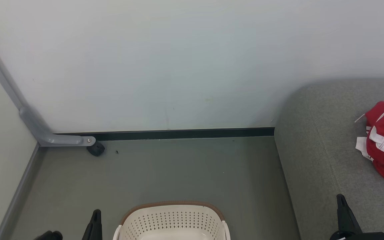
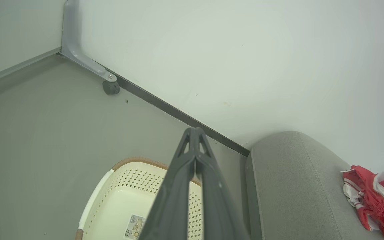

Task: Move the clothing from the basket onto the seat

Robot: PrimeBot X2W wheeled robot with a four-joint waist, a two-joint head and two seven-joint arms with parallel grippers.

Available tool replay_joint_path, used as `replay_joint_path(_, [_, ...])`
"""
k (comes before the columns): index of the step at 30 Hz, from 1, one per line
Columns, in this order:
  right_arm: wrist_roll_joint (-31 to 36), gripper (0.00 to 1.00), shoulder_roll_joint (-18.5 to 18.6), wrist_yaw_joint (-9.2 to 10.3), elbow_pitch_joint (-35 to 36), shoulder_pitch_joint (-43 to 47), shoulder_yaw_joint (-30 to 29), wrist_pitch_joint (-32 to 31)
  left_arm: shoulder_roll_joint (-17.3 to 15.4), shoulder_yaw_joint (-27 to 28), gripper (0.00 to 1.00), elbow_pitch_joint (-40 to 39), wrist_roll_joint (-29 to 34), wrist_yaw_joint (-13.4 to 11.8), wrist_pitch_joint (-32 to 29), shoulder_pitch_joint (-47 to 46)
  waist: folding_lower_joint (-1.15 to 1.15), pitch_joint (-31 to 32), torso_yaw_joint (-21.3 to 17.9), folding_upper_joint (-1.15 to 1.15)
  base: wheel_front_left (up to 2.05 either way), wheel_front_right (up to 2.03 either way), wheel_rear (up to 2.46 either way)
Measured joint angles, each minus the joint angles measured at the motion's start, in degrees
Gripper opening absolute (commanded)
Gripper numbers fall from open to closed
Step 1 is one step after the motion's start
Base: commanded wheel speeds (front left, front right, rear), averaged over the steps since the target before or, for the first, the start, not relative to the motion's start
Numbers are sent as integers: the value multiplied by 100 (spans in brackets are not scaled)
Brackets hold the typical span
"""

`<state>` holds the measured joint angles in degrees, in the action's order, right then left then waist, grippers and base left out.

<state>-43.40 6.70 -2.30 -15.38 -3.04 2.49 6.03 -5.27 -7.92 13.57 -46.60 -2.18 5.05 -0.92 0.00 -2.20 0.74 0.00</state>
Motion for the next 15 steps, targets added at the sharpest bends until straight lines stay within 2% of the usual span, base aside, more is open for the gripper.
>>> replay_joint_path(15, [-1091,0,-94,-90,-34,-13,-236,-303,55,286,0,76,-1010,213,-274,-32,0,48,-17,0,0,0,0])
